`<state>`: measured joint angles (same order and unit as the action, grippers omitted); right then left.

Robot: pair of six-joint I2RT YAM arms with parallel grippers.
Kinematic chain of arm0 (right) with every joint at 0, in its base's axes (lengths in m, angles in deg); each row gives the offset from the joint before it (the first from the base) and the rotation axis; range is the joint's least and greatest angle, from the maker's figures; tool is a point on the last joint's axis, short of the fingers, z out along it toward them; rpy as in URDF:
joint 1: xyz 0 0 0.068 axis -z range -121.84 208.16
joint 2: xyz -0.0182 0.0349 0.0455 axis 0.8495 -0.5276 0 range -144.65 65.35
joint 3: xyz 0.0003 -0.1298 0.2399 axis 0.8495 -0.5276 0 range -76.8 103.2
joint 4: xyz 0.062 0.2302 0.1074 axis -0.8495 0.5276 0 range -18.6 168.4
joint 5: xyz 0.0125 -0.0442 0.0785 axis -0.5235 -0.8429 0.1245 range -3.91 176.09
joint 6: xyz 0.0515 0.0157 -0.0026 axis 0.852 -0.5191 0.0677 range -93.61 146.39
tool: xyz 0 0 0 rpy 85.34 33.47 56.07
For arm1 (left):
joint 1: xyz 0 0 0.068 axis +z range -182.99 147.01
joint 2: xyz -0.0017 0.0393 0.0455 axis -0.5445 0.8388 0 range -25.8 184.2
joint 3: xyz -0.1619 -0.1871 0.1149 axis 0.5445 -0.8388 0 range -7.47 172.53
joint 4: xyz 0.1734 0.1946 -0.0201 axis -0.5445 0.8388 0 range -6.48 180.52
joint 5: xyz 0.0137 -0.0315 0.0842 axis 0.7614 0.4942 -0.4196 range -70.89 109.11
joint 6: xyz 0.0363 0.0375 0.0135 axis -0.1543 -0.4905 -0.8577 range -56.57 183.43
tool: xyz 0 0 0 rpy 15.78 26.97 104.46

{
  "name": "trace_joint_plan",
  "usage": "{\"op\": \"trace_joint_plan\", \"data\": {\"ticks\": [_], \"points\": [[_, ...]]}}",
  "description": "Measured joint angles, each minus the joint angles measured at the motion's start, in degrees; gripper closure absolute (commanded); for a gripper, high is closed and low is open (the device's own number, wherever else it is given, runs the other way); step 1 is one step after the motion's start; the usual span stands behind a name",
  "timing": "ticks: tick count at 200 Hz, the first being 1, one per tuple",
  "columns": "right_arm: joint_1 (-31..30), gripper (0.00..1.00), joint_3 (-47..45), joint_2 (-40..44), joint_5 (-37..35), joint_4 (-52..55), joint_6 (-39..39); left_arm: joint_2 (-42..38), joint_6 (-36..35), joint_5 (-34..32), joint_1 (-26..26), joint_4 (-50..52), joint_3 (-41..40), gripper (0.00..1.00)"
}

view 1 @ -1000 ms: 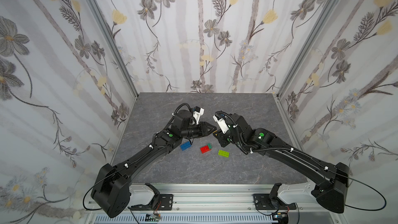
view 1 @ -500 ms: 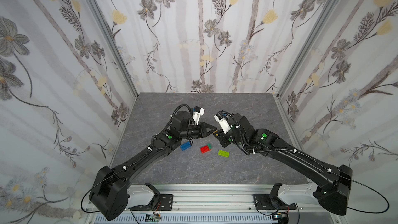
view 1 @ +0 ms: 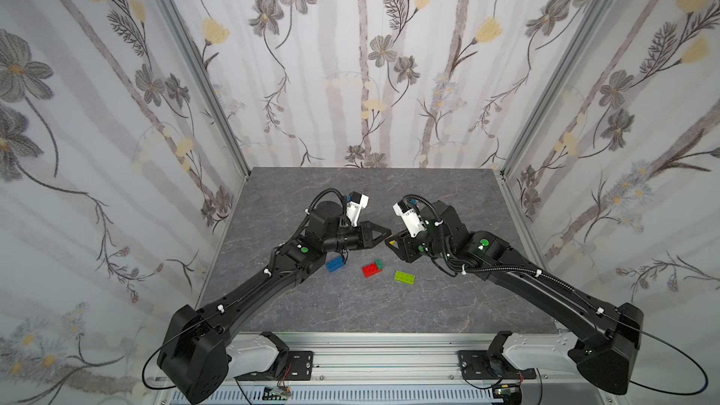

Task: Assemble the number 5 with lego
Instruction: Pick up the lego brick from the center of the board.

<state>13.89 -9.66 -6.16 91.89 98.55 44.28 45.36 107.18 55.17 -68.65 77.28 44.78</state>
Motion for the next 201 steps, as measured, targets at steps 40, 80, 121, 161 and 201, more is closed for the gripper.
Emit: {"op": "trace_joint_plan", "data": {"ticks": [40,80,121,161,201], "points": [[9.0,0.51,-6.7,3.5,12.2,-7.1,6.3,-0.3,0.2,0.7,1.9,-1.2,-0.8,0.97],[14.6,0.44,-13.6,5.5,24.7,-20.8,16.2,-0.3,1.7,2.6,2.1,-4.5,-0.9,0.97],[17.5,0.47,-17.4,5.1,31.8,-32.6,24.9,-0.3,3.9,4.1,2.1,-8.1,-1.5,0.97],[17.6,0.51,-18.0,4.3,36.2,-40.9,30.1,-0.3,6.0,5.7,2.1,-11.3,-1.5,0.97],[17.6,0.54,-18.0,4.0,38.9,-44.5,32.5,-0.3,7.5,6.5,2.1,-13.7,-1.4,0.98]]}}
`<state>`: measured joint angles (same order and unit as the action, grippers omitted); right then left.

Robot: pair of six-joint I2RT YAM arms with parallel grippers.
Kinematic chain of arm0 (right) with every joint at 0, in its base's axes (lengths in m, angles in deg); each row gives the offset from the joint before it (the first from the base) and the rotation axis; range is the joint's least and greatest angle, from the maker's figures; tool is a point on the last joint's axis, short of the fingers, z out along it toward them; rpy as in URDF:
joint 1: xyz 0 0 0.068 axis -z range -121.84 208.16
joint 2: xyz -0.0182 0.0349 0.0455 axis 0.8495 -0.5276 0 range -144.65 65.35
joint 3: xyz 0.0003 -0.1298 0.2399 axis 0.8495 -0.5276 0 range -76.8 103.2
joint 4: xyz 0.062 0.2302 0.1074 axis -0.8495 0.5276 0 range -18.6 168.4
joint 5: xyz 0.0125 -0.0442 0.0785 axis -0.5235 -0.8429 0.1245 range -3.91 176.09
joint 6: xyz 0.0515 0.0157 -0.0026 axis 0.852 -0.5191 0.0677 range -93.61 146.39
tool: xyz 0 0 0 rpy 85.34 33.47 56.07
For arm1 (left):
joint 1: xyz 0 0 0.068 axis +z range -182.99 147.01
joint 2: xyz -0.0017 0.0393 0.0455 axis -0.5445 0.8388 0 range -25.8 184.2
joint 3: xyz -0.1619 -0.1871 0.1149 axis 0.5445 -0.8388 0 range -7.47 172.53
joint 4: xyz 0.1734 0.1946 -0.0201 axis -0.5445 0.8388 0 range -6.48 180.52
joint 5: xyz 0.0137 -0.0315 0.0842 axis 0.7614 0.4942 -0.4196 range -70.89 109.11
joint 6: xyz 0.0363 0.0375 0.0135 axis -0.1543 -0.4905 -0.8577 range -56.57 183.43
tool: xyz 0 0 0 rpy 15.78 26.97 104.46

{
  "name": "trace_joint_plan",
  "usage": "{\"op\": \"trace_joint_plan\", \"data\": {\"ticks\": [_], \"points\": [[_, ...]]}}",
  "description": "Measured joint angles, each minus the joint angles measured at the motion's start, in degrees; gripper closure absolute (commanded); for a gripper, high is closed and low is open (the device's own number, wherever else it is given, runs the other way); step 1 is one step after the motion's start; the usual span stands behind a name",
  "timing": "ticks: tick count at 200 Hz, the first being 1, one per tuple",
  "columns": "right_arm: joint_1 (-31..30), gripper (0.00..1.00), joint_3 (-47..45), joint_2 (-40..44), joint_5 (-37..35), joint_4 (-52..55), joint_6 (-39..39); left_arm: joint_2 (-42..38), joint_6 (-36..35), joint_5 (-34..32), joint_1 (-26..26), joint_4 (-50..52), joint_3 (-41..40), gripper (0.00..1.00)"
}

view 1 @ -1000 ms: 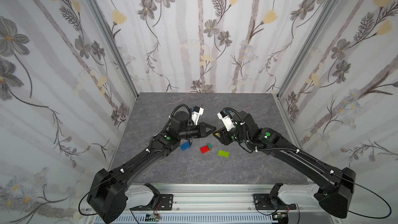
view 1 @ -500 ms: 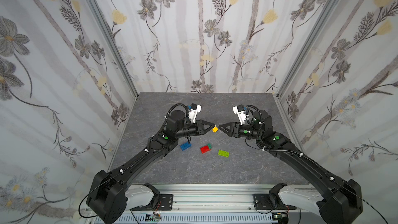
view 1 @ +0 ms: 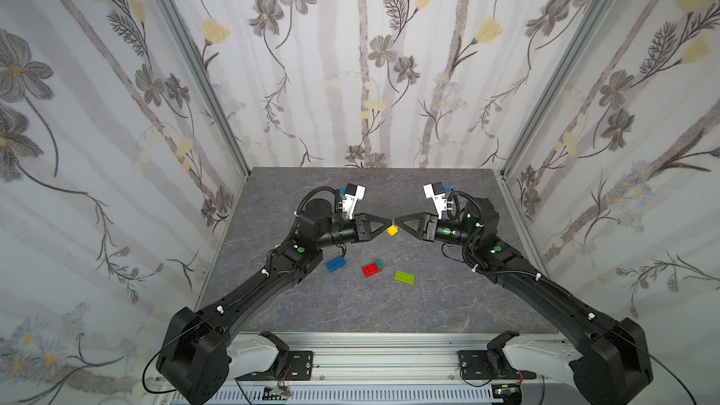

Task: Assemble the number 5 with lego
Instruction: Pick up the lego brick from the center of the board.

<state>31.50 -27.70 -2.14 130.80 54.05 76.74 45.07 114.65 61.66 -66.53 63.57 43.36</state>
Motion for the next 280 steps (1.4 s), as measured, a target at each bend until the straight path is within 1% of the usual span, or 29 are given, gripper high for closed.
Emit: {"op": "trace_joint_plan", "data": {"ticks": [11,29,56,86,147,183,193,199,212,225,231,256,280], "points": [[0.0,0.54,0.0,0.0,0.5,-0.9,0.6,0.0,0.5,0.2,0.0,-0.5,0.1,0.98],[0.0,0.58,0.0,0.0,1.9,-1.5,1.1,0.0,1.2,0.6,0.0,-1.4,0.2,0.99],[-0.3,0.59,0.0,0.0,3.3,-1.9,1.8,0.0,1.7,1.0,0.0,-2.9,0.3,0.99],[-0.6,0.66,0.0,0.0,4.9,-3.3,2.6,0.0,2.8,1.5,0.0,-4.1,0.3,0.99],[-1.2,0.80,0.1,0.4,5.1,-3.7,3.2,-0.1,4.0,2.4,0.0,-5.9,0.3,0.99],[-1.4,0.85,0.2,0.5,5.3,-3.7,3.2,-0.2,4.1,2.5,0.1,-6.4,0.3,0.98],[-1.4,0.86,0.3,0.6,5.3,-3.7,3.2,-0.3,4.1,2.4,0.1,-6.4,0.3,0.94],[-1.4,0.87,0.3,0.6,5.3,-3.7,3.2,-0.3,4.1,2.4,0.1,-6.5,0.3,0.89],[-1.5,0.87,0.4,0.5,5.3,-3.7,3.1,-0.4,4.1,2.4,0.1,-6.4,0.3,0.74],[-1.5,0.88,0.5,0.4,5.4,-3.7,3.1,-0.4,3.8,1.9,0.0,-6.3,0.3,0.51],[-1.5,0.87,0.5,0.4,5.5,-3.8,3.1,-0.4,3.6,1.5,0.0,-5.8,0.3,0.46],[-1.5,0.87,0.5,-0.1,6.0,-3.2,2.8,-0.8,2.6,0.0,0.4,-1.7,0.6,0.43],[-1.4,0.88,0.9,0.0,4.1,2.0,-0.7,-1.3,-0.1,-2.9,1.2,4.4,1.7,0.43]]}}
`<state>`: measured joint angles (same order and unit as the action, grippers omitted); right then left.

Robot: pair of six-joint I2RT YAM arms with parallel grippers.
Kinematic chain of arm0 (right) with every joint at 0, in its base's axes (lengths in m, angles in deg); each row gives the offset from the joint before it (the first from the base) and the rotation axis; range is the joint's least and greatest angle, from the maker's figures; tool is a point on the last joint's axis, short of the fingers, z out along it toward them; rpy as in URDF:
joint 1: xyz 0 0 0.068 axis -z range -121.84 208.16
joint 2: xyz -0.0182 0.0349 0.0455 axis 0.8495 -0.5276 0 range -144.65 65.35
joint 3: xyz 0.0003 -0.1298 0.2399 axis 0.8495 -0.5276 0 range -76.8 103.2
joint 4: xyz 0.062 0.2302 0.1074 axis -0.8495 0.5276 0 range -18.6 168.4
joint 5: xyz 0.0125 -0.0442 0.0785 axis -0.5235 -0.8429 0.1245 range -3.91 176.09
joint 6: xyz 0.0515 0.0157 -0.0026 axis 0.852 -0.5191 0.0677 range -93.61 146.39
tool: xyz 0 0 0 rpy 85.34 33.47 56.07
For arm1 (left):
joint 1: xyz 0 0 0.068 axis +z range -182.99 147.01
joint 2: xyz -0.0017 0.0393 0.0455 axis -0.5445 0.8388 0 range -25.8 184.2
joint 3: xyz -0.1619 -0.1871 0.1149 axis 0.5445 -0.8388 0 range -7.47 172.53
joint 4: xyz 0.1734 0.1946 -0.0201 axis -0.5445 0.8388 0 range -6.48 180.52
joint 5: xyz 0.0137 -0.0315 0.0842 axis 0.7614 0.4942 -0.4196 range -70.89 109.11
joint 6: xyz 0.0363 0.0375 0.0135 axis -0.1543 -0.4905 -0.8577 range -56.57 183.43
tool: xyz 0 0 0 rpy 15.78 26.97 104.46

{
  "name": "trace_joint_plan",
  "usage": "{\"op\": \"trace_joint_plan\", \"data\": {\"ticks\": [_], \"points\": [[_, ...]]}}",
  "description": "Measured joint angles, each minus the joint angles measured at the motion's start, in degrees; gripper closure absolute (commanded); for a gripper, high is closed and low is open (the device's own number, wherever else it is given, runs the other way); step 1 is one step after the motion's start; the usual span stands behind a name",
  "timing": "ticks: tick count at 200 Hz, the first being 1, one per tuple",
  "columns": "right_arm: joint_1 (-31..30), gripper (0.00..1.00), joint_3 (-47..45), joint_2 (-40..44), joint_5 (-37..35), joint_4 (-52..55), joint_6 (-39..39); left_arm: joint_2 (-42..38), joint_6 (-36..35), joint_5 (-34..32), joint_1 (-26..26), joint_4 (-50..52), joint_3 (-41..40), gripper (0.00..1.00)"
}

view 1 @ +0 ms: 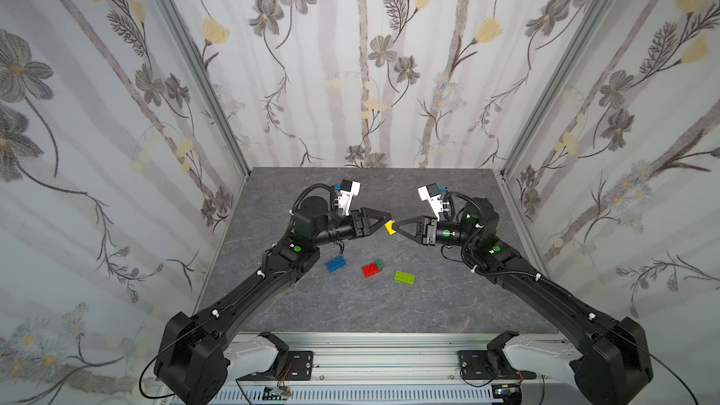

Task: Assemble the number 5 with lego
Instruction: Pick up the lego brick from the center of the board, then assemble the lego brick with the lego brick.

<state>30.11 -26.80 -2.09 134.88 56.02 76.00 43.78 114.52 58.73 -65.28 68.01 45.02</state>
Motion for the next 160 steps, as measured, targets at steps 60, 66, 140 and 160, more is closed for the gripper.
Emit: {"op": "trace_joint_plan", "data": {"ticks": [60,66,140,160], "points": [[0.0,0.87,-0.2,0.7,-13.1,20.3,-9.6,4.5,-12.6,-7.6,-2.3,22.1,4.0,0.44],[0.0,0.88,-0.2,0.7,-15.1,22.4,-10.2,5.5,-13.9,-8.5,-3.0,24.0,4.5,0.44],[-4.6,0.87,-3.3,-0.8,-37.9,37.3,-11.2,17.4,-23.1,-15.5,-7.5,37.6,9.4,0.46],[-7.1,0.87,-3.7,-2.9,-43.3,39.5,-9.7,19.1,-24.2,-16.1,-8.1,38.9,10.1,0.46]]}}
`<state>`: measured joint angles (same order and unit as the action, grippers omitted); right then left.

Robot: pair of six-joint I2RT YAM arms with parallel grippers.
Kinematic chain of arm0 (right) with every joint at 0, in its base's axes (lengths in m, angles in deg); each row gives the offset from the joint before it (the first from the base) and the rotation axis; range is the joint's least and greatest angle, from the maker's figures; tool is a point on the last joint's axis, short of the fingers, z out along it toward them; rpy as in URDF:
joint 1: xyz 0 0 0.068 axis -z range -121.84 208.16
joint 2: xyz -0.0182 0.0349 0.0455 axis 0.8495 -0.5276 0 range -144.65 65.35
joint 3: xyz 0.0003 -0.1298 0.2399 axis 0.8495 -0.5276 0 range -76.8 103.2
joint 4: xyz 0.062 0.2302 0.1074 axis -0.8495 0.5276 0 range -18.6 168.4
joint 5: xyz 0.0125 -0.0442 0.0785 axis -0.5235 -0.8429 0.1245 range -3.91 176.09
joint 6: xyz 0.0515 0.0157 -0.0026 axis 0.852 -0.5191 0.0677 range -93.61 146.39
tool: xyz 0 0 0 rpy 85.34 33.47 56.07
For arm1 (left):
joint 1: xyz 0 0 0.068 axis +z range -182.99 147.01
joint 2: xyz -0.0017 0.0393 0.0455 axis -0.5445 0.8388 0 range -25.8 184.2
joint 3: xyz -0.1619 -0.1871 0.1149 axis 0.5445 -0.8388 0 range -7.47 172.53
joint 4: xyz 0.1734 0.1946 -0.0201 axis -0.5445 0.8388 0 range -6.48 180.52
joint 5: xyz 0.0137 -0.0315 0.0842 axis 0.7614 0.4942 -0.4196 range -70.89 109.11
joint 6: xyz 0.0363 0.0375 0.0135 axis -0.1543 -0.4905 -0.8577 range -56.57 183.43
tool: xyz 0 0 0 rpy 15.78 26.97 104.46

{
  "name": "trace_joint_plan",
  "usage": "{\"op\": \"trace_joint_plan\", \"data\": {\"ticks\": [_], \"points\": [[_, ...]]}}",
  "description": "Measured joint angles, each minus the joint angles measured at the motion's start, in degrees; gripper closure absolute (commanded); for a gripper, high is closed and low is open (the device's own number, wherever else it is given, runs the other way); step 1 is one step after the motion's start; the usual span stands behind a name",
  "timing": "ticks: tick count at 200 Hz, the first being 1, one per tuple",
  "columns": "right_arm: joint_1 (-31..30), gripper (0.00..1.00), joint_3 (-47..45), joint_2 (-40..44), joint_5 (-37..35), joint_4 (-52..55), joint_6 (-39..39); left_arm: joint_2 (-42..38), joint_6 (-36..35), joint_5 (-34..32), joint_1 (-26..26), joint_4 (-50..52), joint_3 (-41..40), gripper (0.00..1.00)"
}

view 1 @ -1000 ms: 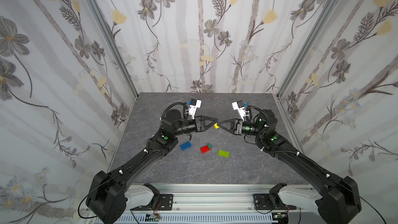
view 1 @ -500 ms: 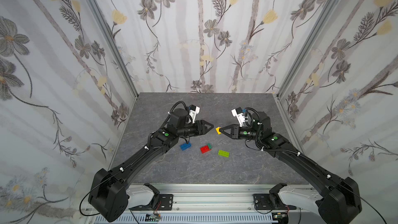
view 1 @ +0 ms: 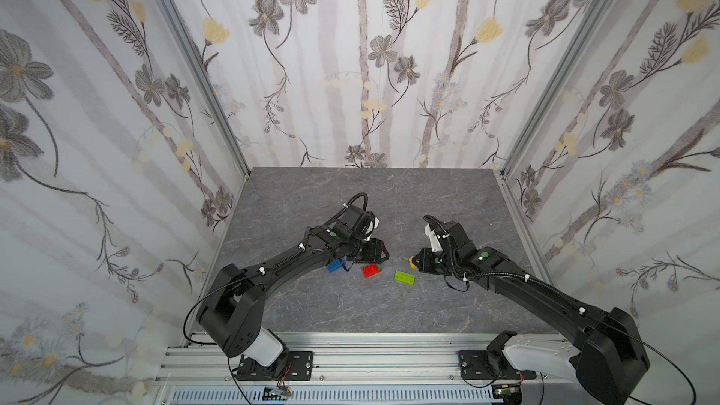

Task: Assemble the number 5 with lego
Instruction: Assemble the lego brick with the lego brick.

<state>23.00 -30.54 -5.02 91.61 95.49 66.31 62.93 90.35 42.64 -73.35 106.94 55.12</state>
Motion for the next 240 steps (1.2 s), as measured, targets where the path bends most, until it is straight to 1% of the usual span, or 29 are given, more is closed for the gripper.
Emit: {"op": "trace_joint_plan", "data": {"ticks": [26,54,111,162,192,240], "points": [[-2.2,0.87,-0.2,-2.8,-5.5,1.9,2.6,1.3,-1.0,-0.6,-0.1,1.5,0.8,0.46],[-4.3,0.87,0.0,-5.0,-10.0,2.4,5.4,1.7,-1.4,-1.0,-0.2,2.3,1.0,0.46],[-7.8,0.87,1.1,-9.4,-15.5,4.3,9.9,1.8,-2.8,-2.2,-0.2,4.0,0.9,0.47],[-9.5,0.86,2.2,-13.0,-15.5,4.4,11.5,1.8,-3.1,-2.5,-0.2,4.6,0.4,0.47],[-9.8,0.86,1.9,-13.2,-13.6,4.3,11.4,1.8,-3.1,-2.9,-0.2,4.6,0.0,0.47],[-9.9,0.86,0.9,-14.6,-8.5,4.4,10.4,2.0,-3.1,-3.0,-0.2,4.6,0.0,0.48]]}}
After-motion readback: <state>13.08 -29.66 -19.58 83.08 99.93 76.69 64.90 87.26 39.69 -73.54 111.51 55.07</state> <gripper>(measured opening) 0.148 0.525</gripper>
